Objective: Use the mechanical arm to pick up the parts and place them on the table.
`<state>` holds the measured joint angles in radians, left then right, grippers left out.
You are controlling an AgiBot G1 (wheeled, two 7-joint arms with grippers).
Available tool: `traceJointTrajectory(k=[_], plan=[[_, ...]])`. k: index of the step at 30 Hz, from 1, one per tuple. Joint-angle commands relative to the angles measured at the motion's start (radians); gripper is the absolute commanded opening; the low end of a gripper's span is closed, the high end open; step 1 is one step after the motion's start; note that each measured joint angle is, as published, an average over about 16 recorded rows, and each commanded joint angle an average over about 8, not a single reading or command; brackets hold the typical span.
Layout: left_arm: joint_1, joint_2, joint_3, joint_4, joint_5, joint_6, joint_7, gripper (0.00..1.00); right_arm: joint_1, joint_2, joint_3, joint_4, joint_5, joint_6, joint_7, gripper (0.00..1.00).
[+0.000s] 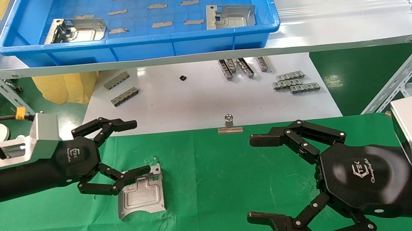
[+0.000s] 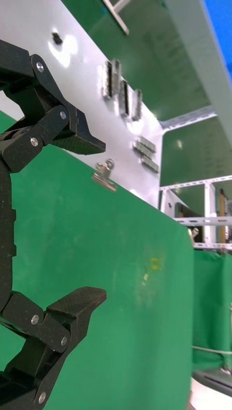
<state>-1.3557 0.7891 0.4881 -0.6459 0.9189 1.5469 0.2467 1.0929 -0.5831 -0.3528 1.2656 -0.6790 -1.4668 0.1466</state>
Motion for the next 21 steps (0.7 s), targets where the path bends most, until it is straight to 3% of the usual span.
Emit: traceJointTrajectory(k=[1,21], plan=[[0.019,-0.012,-0.014,-0.043,-0.013,-0.003,-0.029,1.0,0.0,0.0,0.0,0.0,0.0,0.0,0.0,1.0],[0.206,-0.13,-0.152,-0.467,-0.138,-0.037,-0.317,1.0,0.0,0.0,0.0,0.0,0.0,0.0,0.0,1.0]])
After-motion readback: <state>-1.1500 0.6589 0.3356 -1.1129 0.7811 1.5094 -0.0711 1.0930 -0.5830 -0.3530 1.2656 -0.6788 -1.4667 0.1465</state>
